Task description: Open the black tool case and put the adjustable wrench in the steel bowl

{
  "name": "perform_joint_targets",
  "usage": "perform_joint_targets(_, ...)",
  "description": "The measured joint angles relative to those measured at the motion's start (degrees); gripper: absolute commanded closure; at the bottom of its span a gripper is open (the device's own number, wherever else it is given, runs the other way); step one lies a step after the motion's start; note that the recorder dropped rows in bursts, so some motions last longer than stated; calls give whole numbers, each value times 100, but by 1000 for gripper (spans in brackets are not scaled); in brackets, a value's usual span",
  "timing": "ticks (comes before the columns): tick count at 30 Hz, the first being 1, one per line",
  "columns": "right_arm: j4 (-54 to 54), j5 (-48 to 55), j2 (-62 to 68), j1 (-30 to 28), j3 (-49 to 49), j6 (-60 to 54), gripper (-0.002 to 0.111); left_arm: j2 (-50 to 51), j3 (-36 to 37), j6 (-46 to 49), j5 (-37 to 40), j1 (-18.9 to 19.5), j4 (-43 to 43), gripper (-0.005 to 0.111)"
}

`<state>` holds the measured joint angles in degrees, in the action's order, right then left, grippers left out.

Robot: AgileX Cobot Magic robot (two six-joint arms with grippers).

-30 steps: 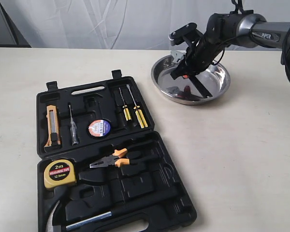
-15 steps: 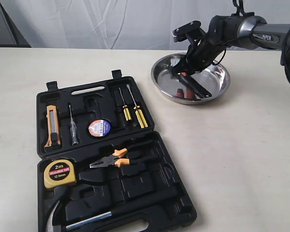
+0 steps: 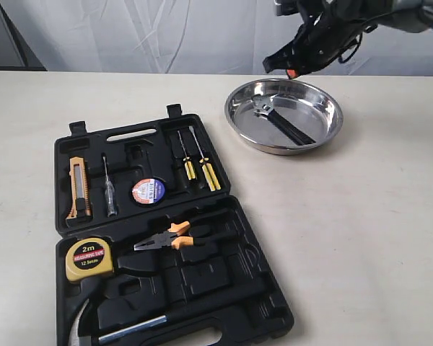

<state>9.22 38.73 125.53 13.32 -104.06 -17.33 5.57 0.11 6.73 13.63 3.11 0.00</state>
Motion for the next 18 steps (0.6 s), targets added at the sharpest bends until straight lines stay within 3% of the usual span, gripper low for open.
perform_joint_targets(11, 539, -1165, -3625, -504, 3393, 144, 109, 0, 0, 0, 0, 0, 0, 106)
perform_joint_targets(15, 898, -1075, -5178, -330, 4273, 180, 109, 0, 0, 0, 0, 0, 0, 106)
perform_joint_targets(18, 1137, -422, -6101, -164, 4658, 179, 109, 0, 0, 0, 0, 0, 0, 106)
